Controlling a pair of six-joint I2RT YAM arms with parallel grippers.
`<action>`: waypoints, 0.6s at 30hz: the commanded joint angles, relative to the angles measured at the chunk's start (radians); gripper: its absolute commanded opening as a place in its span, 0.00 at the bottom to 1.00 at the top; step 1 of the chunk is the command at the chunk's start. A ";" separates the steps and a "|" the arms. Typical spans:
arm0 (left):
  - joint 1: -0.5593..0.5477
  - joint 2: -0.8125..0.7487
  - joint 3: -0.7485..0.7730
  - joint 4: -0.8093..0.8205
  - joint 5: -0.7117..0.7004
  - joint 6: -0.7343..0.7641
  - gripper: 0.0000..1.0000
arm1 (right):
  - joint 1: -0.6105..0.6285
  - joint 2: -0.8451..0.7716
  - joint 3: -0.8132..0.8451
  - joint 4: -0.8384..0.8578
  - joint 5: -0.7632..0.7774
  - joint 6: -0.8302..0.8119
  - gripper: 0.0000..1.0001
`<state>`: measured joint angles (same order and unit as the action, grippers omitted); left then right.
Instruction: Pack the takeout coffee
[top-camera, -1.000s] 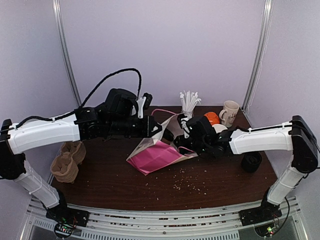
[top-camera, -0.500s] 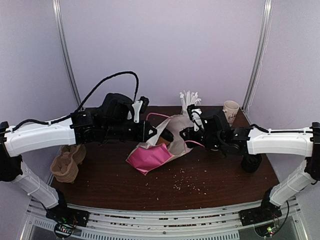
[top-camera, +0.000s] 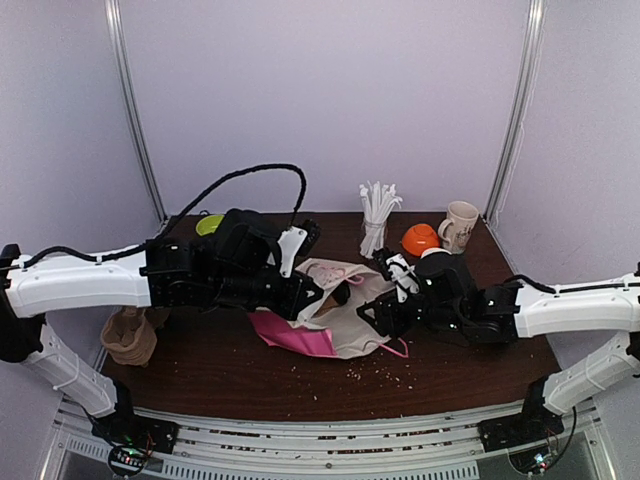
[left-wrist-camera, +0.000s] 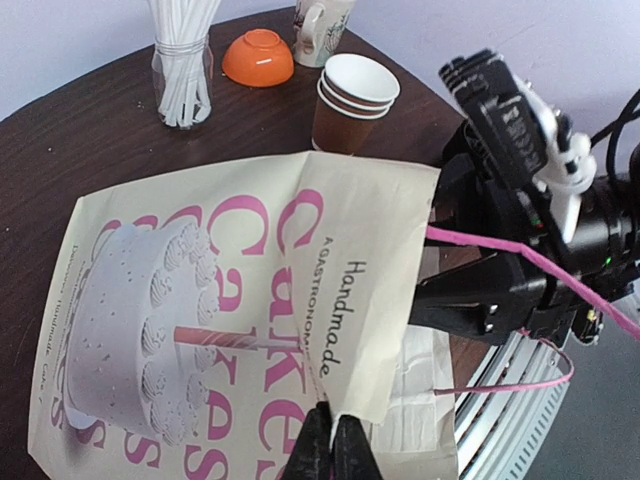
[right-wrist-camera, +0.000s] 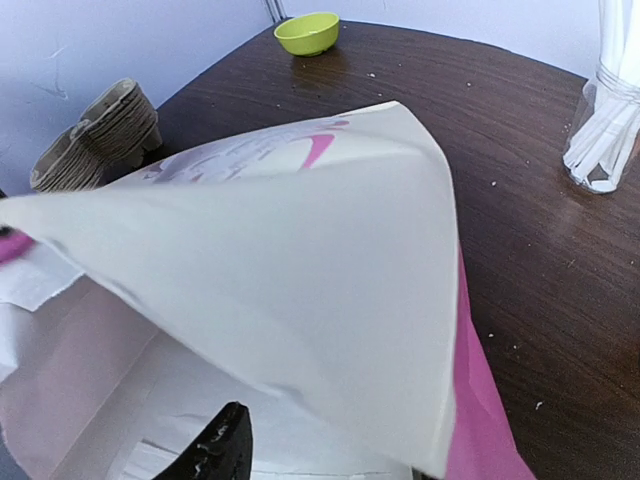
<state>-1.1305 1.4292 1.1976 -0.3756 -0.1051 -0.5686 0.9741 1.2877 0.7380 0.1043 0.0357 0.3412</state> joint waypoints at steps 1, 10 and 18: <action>-0.026 -0.018 -0.017 -0.089 -0.054 0.063 0.00 | 0.026 -0.068 -0.021 0.014 0.031 -0.014 0.57; -0.026 -0.029 0.002 -0.090 -0.067 0.035 0.00 | 0.043 -0.123 -0.052 0.086 0.031 -0.004 0.57; -0.026 -0.014 0.055 -0.052 -0.071 -0.052 0.00 | 0.060 -0.068 -0.036 0.164 -0.020 0.018 0.53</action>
<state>-1.1568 1.4189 1.2030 -0.4454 -0.1661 -0.5591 1.0241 1.1919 0.6933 0.1913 0.0349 0.3420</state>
